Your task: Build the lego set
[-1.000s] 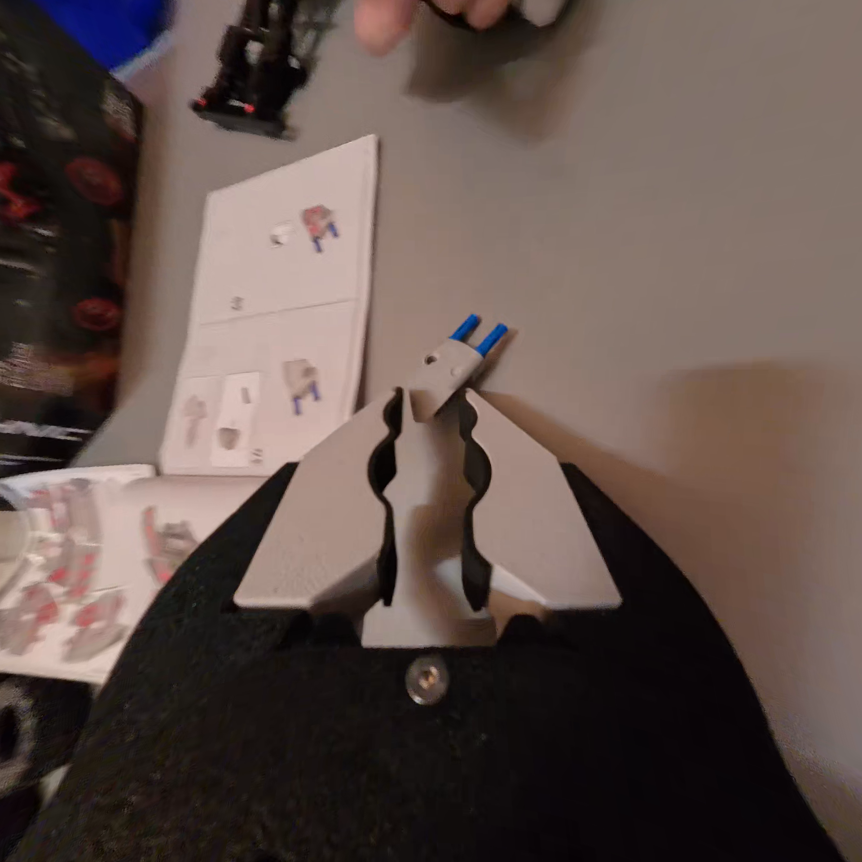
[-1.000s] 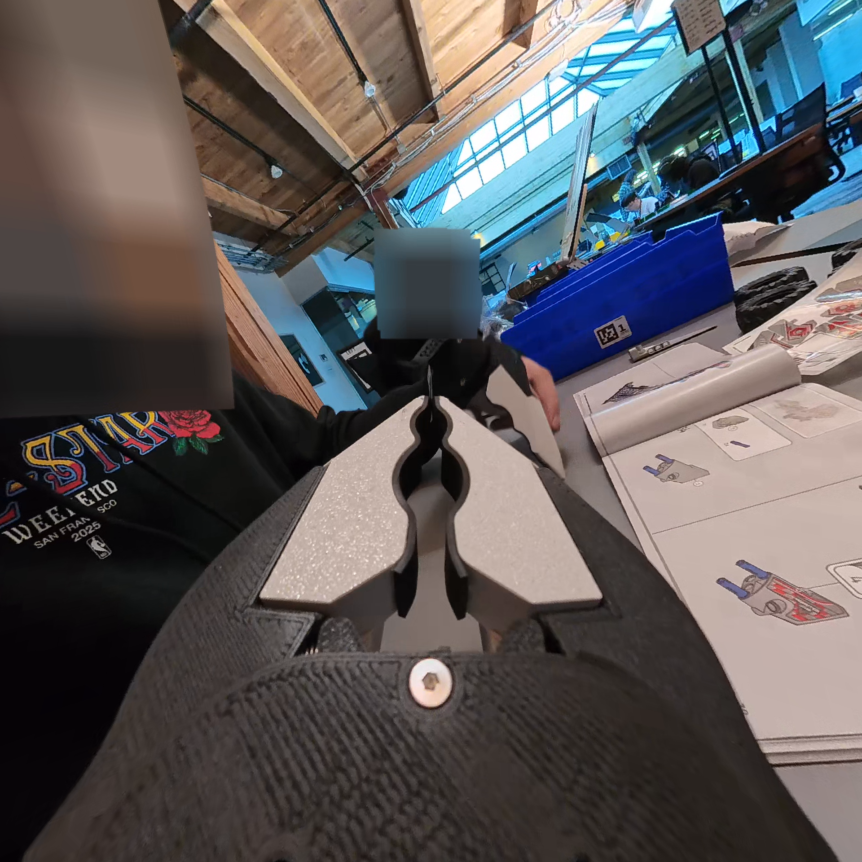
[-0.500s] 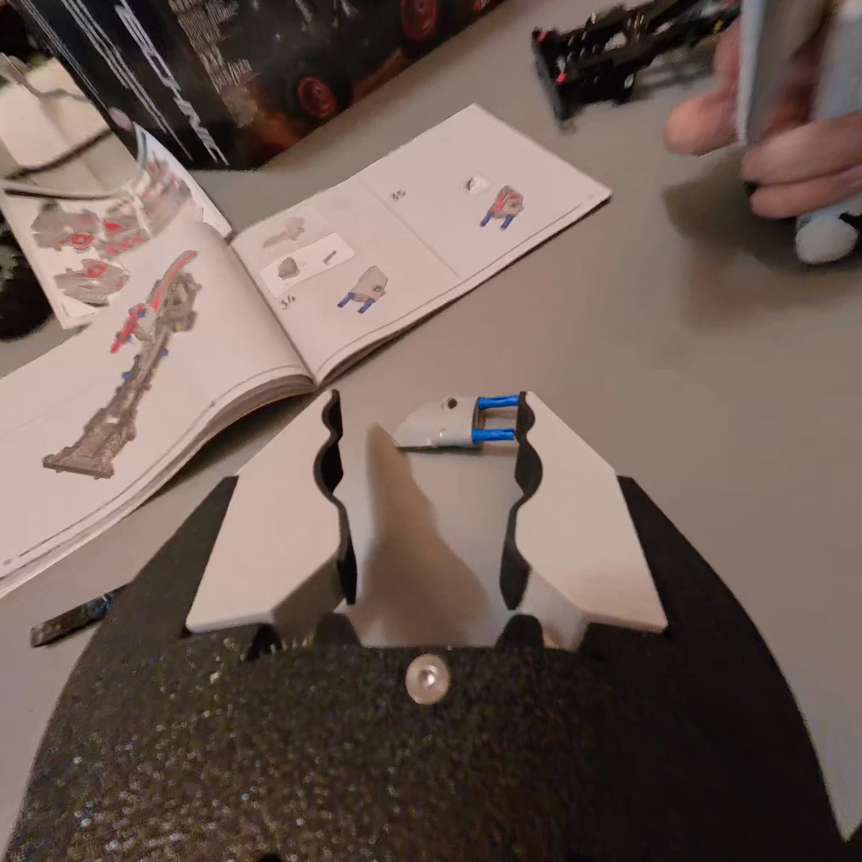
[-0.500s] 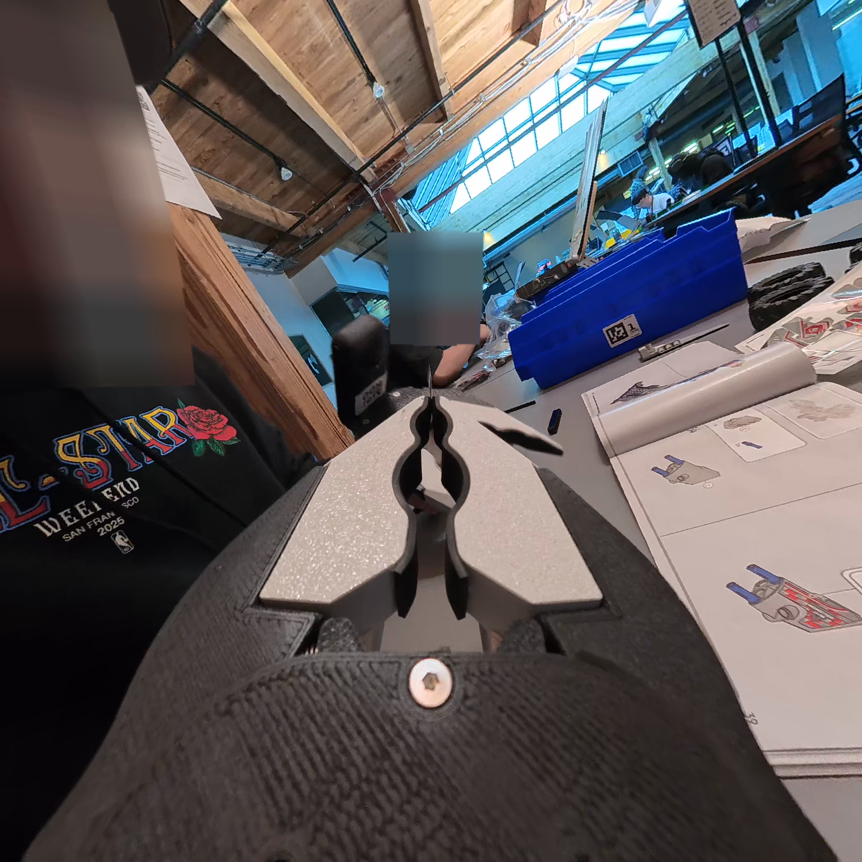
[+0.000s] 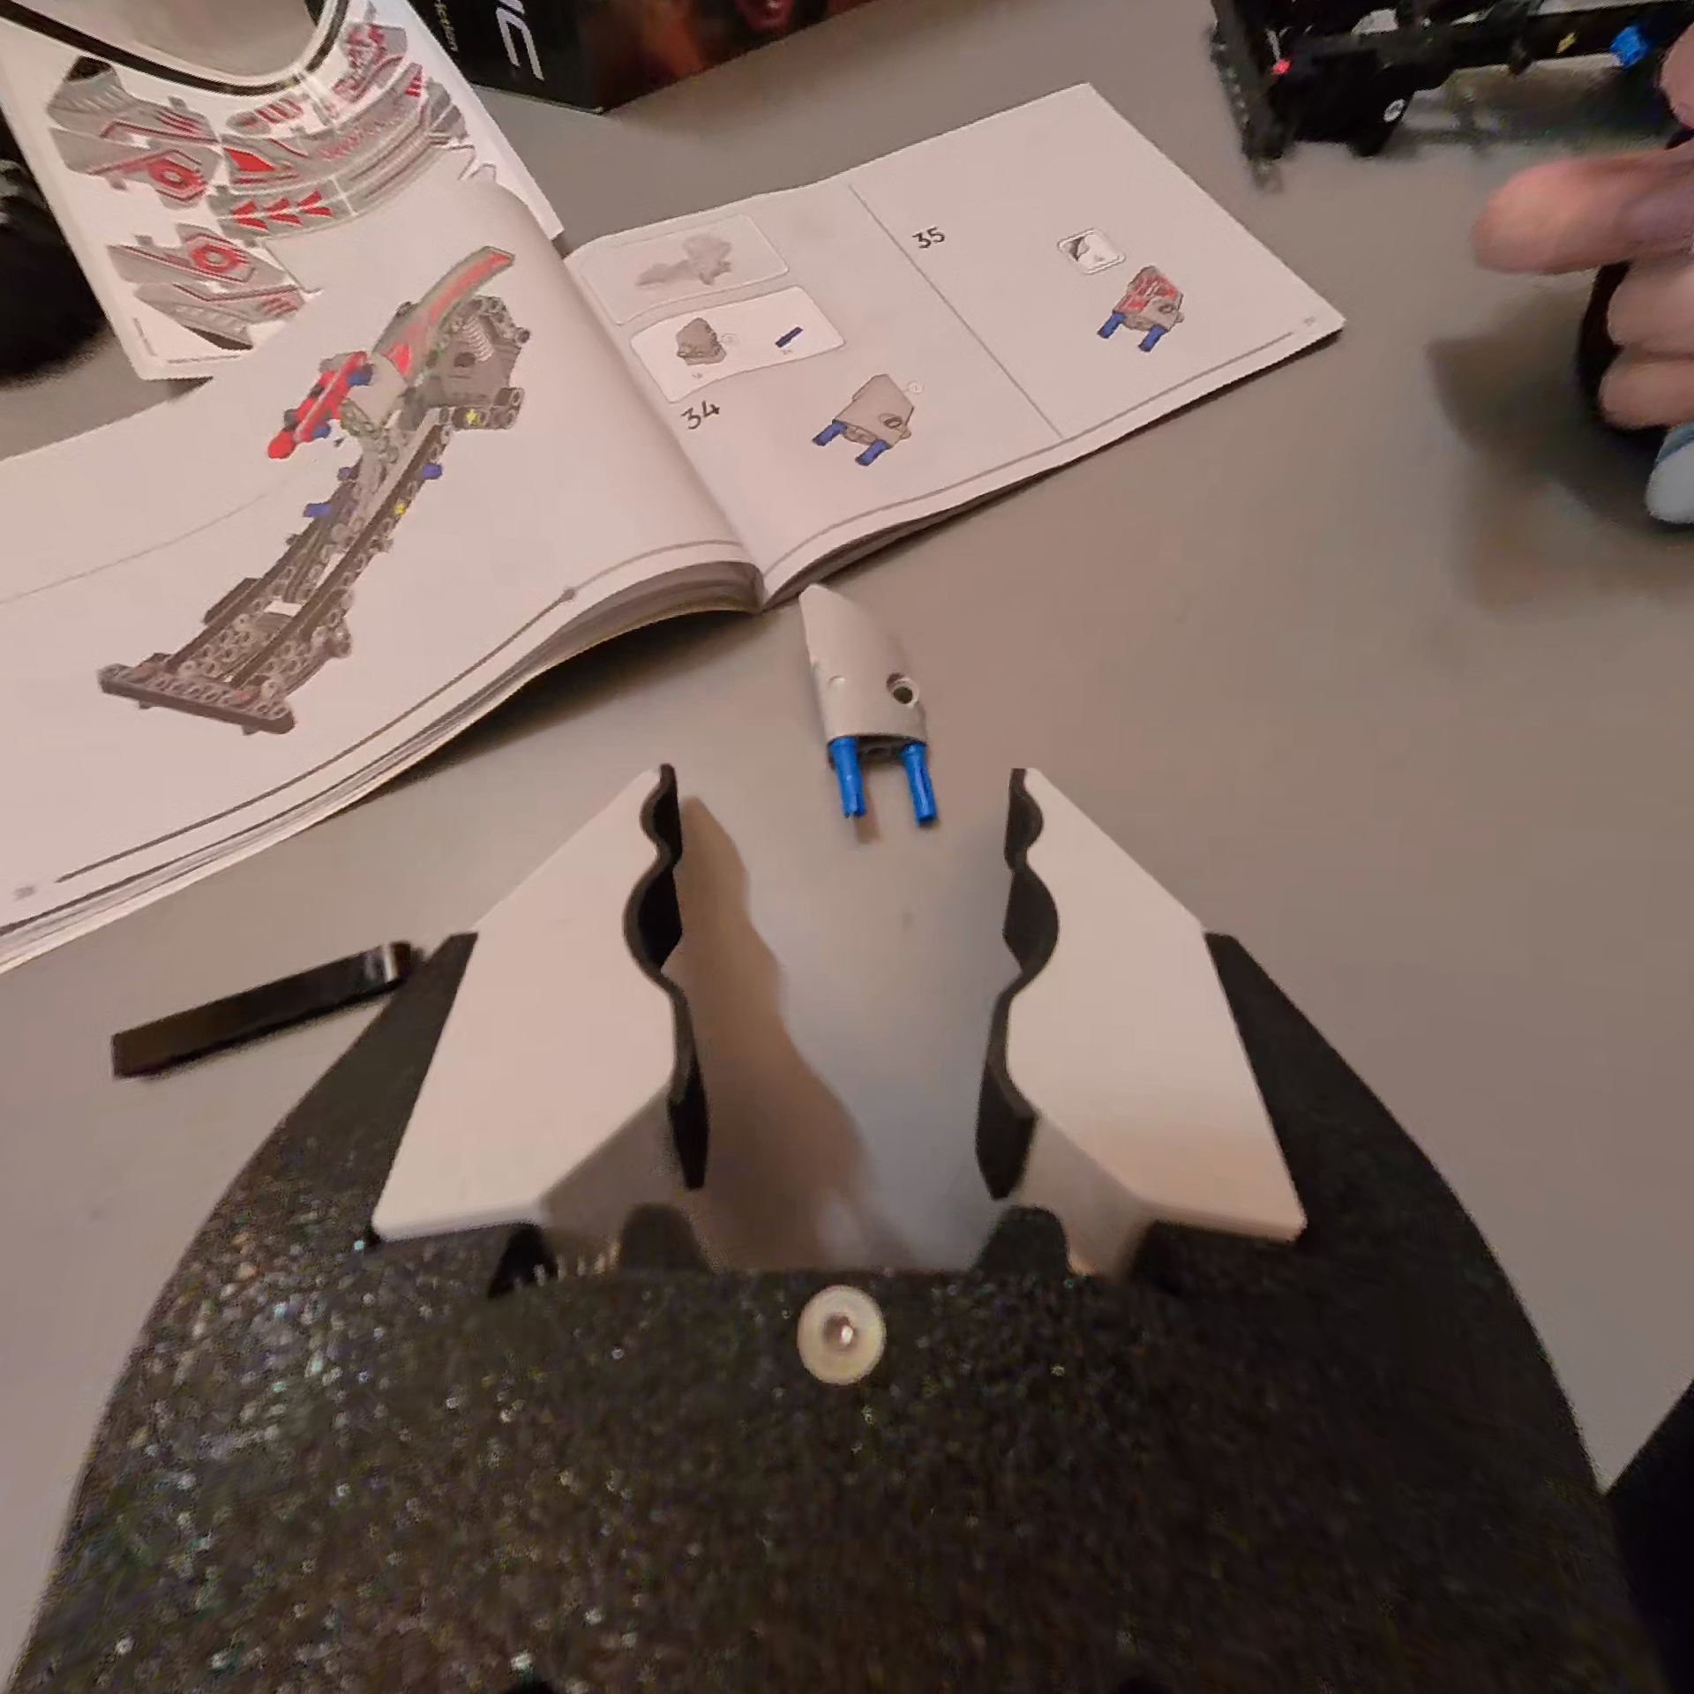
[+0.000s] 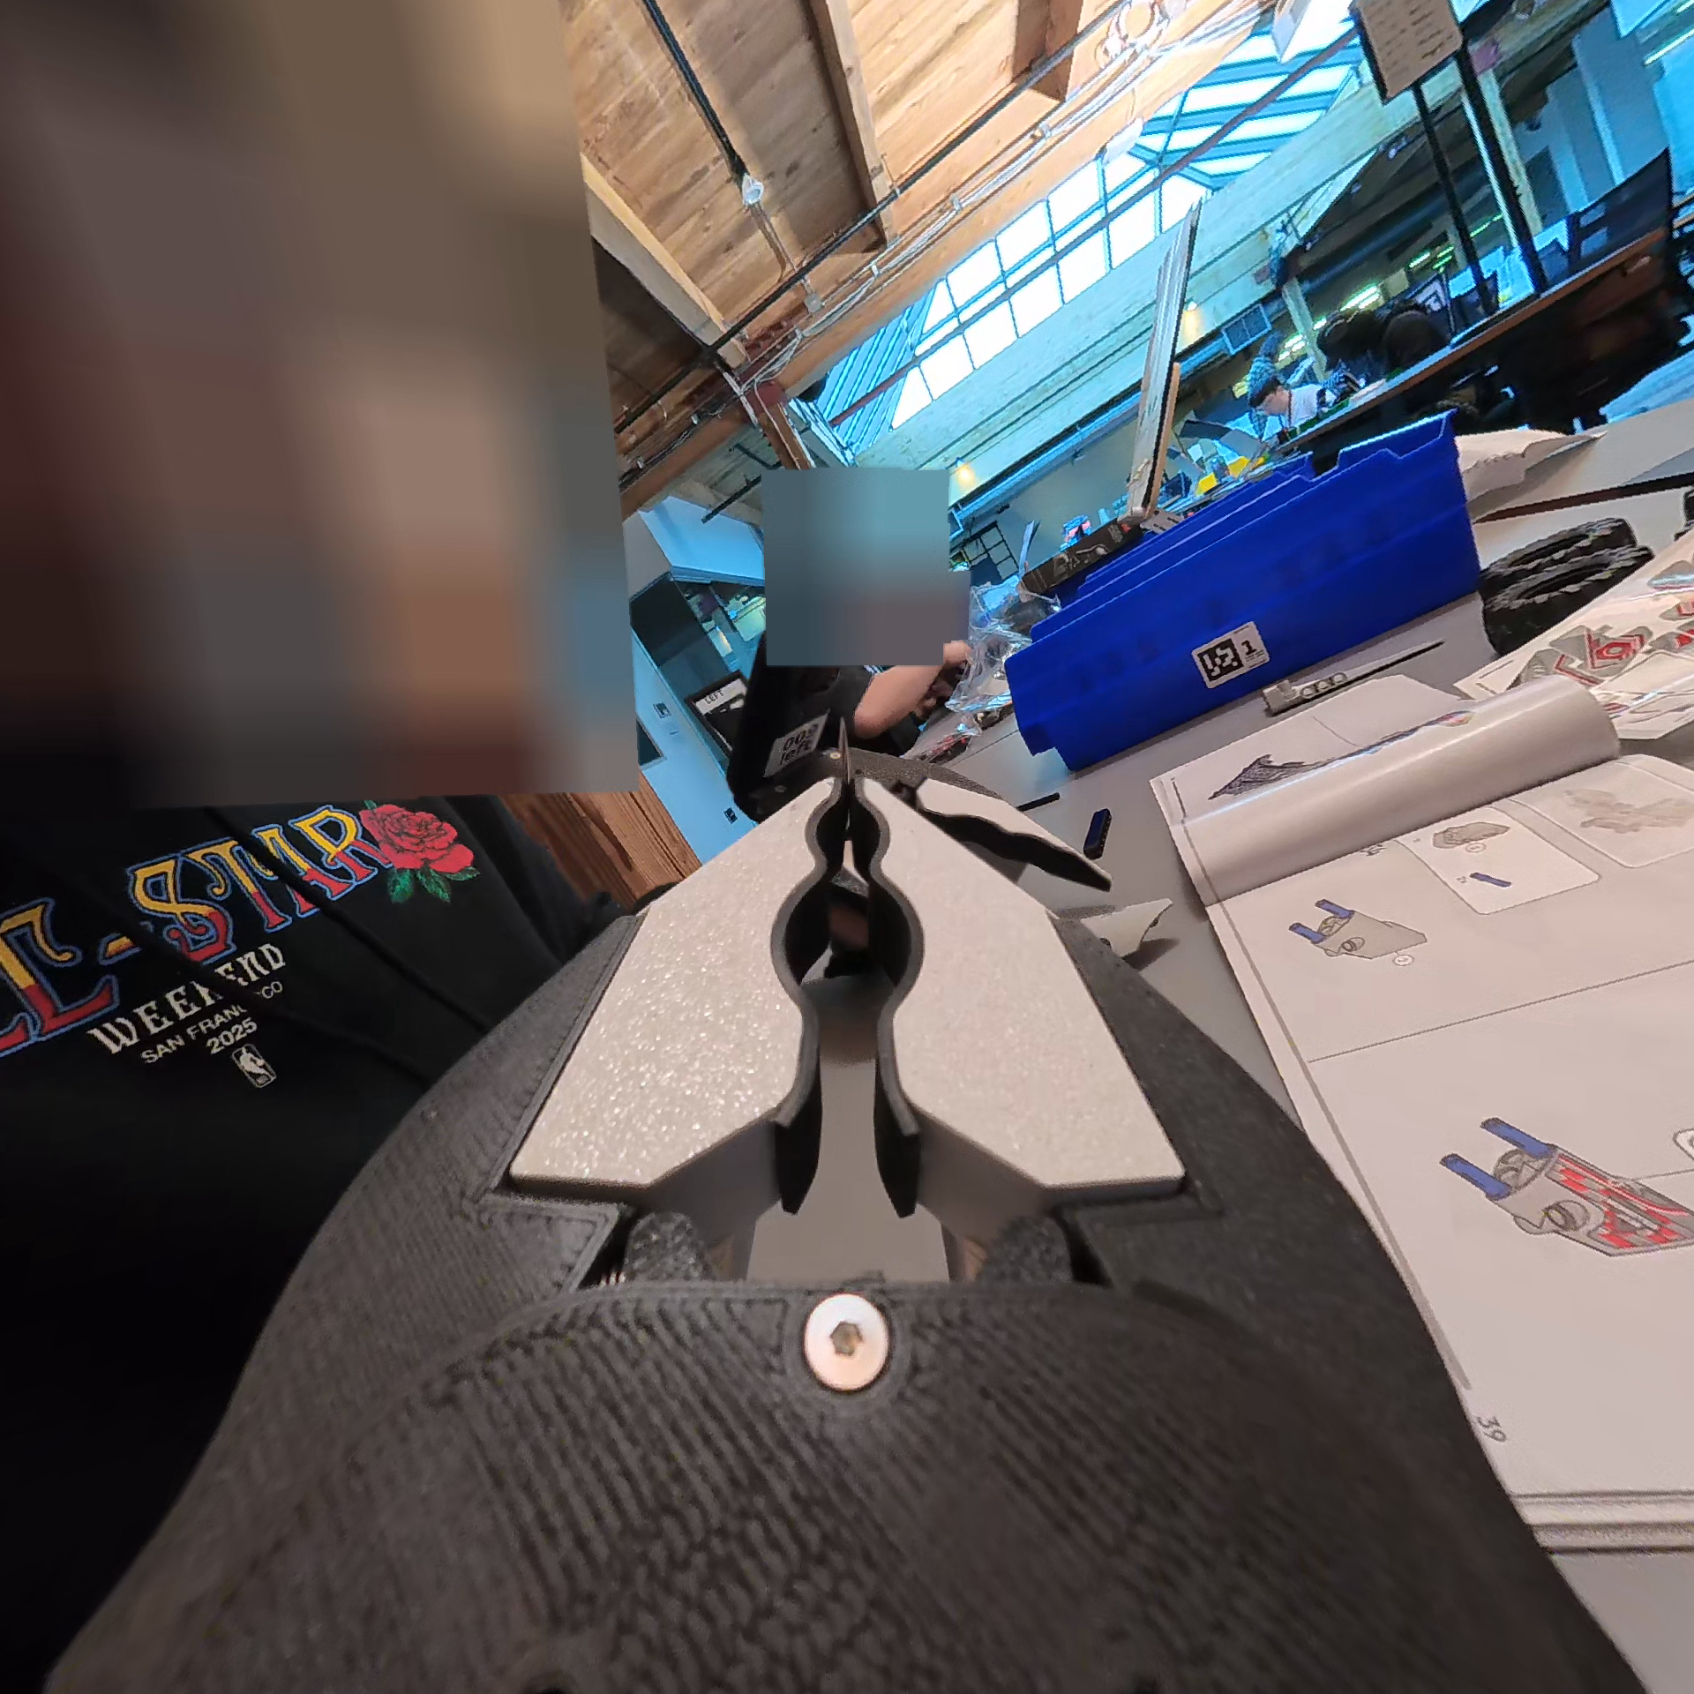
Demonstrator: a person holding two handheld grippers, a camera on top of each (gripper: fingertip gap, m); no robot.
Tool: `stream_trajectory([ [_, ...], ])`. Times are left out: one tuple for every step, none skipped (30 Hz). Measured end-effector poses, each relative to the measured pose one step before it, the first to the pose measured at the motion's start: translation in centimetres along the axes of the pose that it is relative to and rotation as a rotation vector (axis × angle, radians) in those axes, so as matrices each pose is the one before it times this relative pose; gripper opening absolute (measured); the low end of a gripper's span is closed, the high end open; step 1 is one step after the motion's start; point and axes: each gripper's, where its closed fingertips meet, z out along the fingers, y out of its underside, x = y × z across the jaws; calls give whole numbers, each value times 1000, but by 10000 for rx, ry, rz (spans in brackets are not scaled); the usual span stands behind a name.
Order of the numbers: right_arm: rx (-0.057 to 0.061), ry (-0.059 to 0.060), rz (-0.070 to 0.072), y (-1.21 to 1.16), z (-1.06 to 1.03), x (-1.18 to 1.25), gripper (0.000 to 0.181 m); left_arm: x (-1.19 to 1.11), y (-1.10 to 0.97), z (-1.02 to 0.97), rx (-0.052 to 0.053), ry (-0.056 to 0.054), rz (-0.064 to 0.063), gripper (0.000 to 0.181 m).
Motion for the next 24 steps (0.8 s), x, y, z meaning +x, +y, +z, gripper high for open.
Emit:
stream_trajectory([
  [24, 7, 26, -25, 9, 35, 0, -40, -63, 337, -105, -83, 25, 66],
  [48, 5, 30, -45, -14, 39, 0, -133, 22, 361, -168, -102, 44, 66],
  [38, -7, 7, -31, -2, -7, 0, -55, 52, 356, -182, -30, 23, 65],
  [-4, -13, -10, 17, 17, -35, 0, -17, -49, 285, -103, 17, 2, 63],
  [-27, -13, -12, 38, 44, -30, 0, -65, -138, 175, -16, -15, 16, 61],
  [-29, -1, -3, 44, 46, -3, 0, -33, -92, 127, -18, 9, 100, 57],
  [-21, 34, 13, 38, 49, 66, 0, 158, -82, 51, 11, 133, 195, 51],
  [0, 53, 30, 11, 44, 102, 0, 367, -48, 18, 24, 261, 223, 37],
  [9, 29, 35, 14, 45, 74, 0, 335, -41, 28, 22, 221, 283, 27],
  [-31, 5, 15, 57, 60, 6, 0, 461, -93, 55, 38, 300, 484, 22],
  [-54, 84, -2, 90, 71, 85, 0, 591, -144, 66, 73, 370, 778, 22],
  [-70, 209, 30, 95, 79, 294, 0, 484, -184, 53, 107, 289, 909, 22],
  [-105, 216, 98, 141, 89, 365, 0, 228, -198, 57, 112, 127, 869, 22],
  [-130, 77, 110, 179, 118, 189, 0, 143, -167, 34, 104, 126, 741, 22],
  [-191, 92, 115, 276, 119, 163, 0, 335, -165, 45, 117, 336, 596, 22],
  [-290, 267, 149, 417, 122, 396, 0, 533, -212, 38, 169, 503, 472, 22],
  [-314, 264, 107, 419, 148, 383, 0, 475, -186, 49, 177, 475, 353, 22],
  [-258, 110, 56, 373, 171, 134, 0, 304, -126, 49, 136, 372, 258, 22],
  [-274, 158, 117, 427, 175, 218, 0, 381, -116, 33, 107, 434, 260, 22],
  [-220, 162, 185, 378, 163, 276, 0, 534, -133, 10, 105, 529, 278, 22],
  [-112, 32, 224, 224, 166, 156, 0, 430, -119, 35, 85, 451, 235, 22],
  [-57, 27, 275, 174, 132, 190, 0, 134, -82, 58, 60, 272, 163, 22],
  [-45, 92, 228, 137, 110, 267, 0, -43, -45, 50, 40, 159, 101, 22],
  [-100, 132, 91, 167, 98, 217, 0, -246, -13, 8, 41, 28, 75, 25],
])
